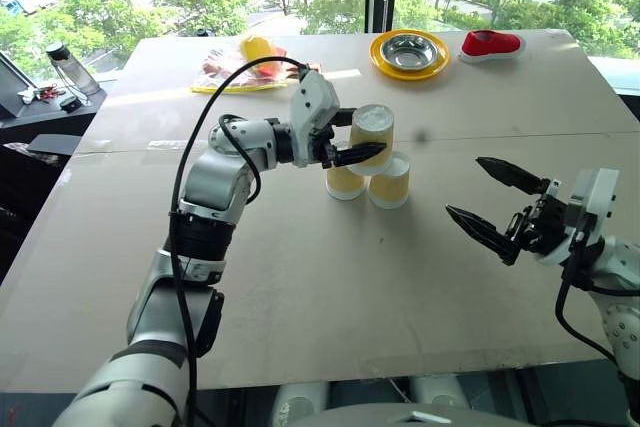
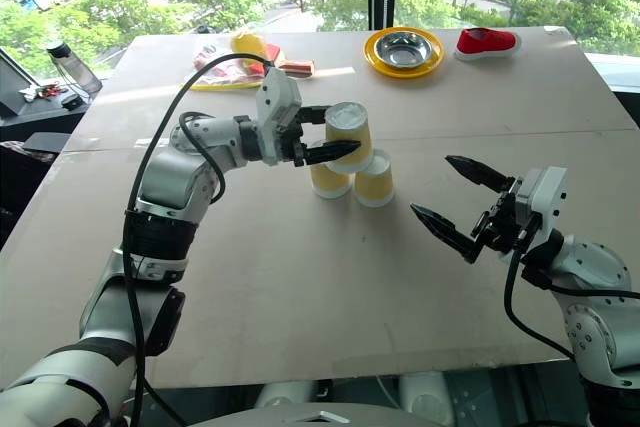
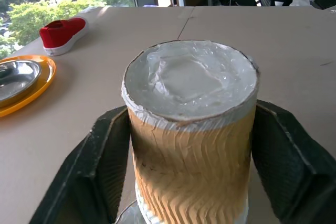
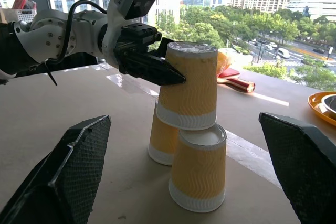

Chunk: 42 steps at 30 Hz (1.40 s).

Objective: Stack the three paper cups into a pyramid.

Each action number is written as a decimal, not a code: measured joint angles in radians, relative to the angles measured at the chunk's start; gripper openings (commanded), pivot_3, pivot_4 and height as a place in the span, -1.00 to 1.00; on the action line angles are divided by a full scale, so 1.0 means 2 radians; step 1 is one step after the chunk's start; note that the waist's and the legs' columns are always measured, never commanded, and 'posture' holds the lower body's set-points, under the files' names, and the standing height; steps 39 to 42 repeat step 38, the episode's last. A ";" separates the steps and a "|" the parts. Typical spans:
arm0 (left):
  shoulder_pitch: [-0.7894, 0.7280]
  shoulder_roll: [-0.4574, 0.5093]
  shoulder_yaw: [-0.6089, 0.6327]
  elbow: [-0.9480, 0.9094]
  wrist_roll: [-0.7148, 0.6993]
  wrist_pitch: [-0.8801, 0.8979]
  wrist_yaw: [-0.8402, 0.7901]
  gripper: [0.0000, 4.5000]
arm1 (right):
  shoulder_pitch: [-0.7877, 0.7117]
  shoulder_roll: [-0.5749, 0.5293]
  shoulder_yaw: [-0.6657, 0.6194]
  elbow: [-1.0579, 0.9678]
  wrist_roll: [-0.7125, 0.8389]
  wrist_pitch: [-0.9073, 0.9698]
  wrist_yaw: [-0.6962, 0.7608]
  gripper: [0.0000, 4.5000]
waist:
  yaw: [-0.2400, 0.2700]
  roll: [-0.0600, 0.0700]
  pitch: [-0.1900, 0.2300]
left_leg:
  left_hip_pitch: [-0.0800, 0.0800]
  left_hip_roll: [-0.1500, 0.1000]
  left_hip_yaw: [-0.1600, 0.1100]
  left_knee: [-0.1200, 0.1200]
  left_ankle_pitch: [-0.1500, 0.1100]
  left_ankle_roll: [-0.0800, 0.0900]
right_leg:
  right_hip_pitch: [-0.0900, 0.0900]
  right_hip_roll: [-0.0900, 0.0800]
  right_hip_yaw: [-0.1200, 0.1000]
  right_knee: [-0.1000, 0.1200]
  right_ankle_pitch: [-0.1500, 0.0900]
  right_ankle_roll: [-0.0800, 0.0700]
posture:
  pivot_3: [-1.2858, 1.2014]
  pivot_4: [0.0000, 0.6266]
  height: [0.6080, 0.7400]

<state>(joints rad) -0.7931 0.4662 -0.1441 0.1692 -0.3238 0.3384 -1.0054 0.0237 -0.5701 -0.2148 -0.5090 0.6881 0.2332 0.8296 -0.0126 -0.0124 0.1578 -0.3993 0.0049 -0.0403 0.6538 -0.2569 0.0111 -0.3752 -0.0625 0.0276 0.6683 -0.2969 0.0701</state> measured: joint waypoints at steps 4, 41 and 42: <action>0.007 -0.011 0.005 0.007 0.003 -0.016 0.009 0.98 | 0.001 0.000 0.000 0.002 0.000 -0.002 0.004 1.00 | 0.000 0.000 0.000 | 0.000 0.000 0.000 0.000 0.000 0.000 | 0.000 0.000 0.000 0.000 0.000 0.000 | 0.03 -0.52 1.00; 0.568 -0.008 0.110 -0.372 -0.021 0.039 0.218 0.98 | 0.100 0.015 0.013 0.192 -0.121 -0.124 0.075 1.00 | 0.004 0.000 0.000 | 0.008 0.001 0.003 0.000 0.000 0.000 | 0.005 -0.001 0.004 0.001 0.000 -0.001 | 0.03 -0.52 1.00; 0.568 -0.008 0.110 -0.372 -0.021 0.039 0.218 0.98 | 0.100 0.015 0.013 0.192 -0.121 -0.124 0.075 1.00 | 0.004 0.000 0.000 | 0.008 0.001 0.003 0.000 0.000 0.000 | 0.005 -0.001 0.004 0.001 0.000 -0.001 | 0.03 -0.52 1.00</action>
